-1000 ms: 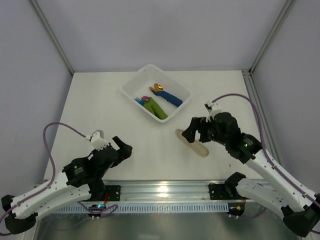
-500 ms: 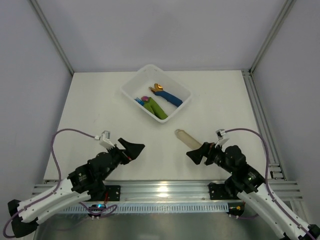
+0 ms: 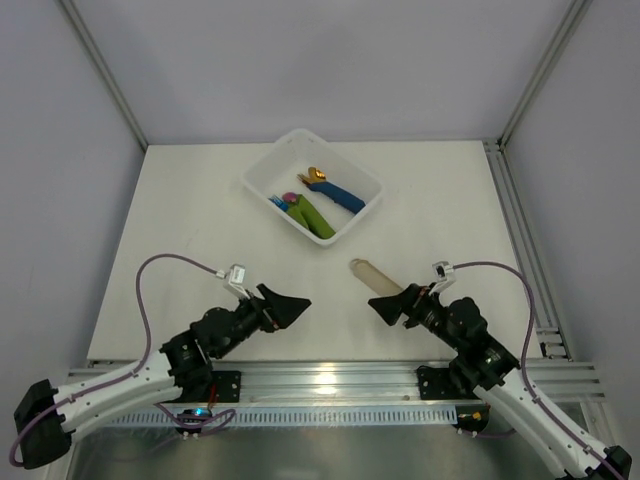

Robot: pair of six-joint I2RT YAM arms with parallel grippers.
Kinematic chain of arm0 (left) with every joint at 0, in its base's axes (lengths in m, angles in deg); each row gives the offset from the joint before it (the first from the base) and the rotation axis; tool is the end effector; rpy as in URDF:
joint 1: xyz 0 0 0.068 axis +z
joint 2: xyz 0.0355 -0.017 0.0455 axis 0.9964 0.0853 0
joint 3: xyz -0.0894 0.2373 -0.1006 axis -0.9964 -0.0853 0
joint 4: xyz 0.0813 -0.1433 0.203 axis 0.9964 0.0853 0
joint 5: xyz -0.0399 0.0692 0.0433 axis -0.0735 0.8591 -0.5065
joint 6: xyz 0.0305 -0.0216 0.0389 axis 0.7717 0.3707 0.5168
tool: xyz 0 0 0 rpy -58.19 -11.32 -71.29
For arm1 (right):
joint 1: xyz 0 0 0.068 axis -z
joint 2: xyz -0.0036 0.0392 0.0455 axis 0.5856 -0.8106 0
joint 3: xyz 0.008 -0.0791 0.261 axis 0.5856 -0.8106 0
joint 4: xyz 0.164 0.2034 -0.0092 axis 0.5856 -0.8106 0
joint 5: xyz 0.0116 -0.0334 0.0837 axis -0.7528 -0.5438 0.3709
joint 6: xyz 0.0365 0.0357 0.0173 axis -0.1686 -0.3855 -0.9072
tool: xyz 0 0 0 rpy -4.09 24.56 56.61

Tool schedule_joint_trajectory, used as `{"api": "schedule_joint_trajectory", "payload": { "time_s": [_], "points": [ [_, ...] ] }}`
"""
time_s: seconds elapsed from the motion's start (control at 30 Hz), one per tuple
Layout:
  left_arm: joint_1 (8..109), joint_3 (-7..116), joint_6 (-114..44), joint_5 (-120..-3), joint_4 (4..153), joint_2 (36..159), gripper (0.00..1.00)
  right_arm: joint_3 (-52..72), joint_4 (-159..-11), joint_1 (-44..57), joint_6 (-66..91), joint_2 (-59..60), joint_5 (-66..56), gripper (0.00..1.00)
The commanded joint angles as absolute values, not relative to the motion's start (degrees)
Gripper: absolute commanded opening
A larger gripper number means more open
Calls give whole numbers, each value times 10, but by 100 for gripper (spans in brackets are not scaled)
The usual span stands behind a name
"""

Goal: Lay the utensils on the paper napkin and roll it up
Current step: Reset both arms

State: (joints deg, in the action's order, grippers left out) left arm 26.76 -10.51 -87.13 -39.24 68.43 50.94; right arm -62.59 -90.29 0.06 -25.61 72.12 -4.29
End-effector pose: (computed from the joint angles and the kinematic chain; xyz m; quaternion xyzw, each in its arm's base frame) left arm 0.0834 -0.1189 0.1873 -0.1164 0.7524 -0.5180 0.3899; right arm 0.0913 0.0720 0.1647 0.0180 0.7792 0.4457 0.4403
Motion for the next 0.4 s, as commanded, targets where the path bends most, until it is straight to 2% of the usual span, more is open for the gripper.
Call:
{"api": "schedule_joint_trajectory", "payload": {
  "time_s": [0.0,0.13,0.27,0.37],
  "points": [
    [270,-136,-880,-426,571,481,99,-673,-876,1,-280,748,-98,100],
    [270,-207,-902,-433,525,413,99,-666,-906,0,-283,758,-121,99],
    [270,-225,-897,-449,547,343,99,-671,-911,0,-287,759,-144,100],
    [269,-223,-881,-487,555,300,99,-696,-879,0,-292,764,-104,100]
  ]
}}
